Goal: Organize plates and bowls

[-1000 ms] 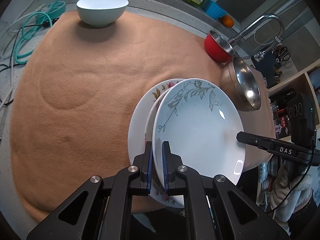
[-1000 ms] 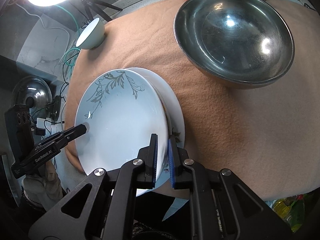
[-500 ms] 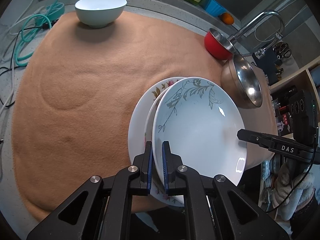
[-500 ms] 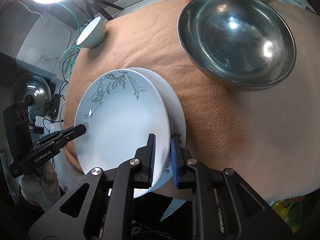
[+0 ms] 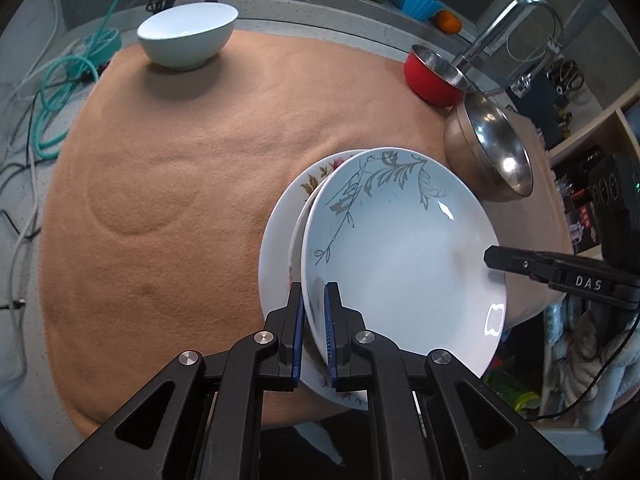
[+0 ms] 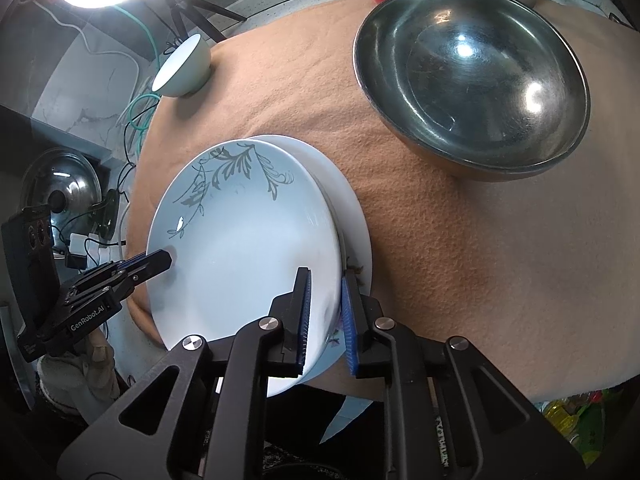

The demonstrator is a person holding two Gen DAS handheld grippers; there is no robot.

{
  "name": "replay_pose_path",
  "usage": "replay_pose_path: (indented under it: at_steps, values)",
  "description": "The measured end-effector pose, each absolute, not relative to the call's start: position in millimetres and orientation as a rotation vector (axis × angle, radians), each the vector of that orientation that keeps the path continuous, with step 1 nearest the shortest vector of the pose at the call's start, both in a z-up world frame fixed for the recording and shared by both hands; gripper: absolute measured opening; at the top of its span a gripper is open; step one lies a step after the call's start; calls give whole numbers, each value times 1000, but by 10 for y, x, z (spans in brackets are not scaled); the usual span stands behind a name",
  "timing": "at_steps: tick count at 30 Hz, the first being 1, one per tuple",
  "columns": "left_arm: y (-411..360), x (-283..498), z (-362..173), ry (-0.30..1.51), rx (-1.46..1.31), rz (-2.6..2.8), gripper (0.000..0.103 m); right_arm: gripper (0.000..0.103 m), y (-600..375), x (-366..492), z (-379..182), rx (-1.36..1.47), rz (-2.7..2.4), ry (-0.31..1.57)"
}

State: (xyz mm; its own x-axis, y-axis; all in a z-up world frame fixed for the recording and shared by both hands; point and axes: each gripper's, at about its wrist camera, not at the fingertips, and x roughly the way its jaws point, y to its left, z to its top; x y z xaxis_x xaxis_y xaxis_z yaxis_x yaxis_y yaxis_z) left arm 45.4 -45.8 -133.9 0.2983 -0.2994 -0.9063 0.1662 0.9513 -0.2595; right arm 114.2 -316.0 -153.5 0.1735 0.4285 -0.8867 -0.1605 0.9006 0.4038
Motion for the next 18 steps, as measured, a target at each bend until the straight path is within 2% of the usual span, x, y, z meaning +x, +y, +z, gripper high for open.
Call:
replay_pose_path:
  at_steps: [8,18]
  values:
    - [-598,446,-1325,1211,29,-307,10,16,-3157,1146,-1536,227,423,1333]
    - [-636,459,-1344,1216,88,-297,11,16,-3082,1125,-1508,160,417,1326]
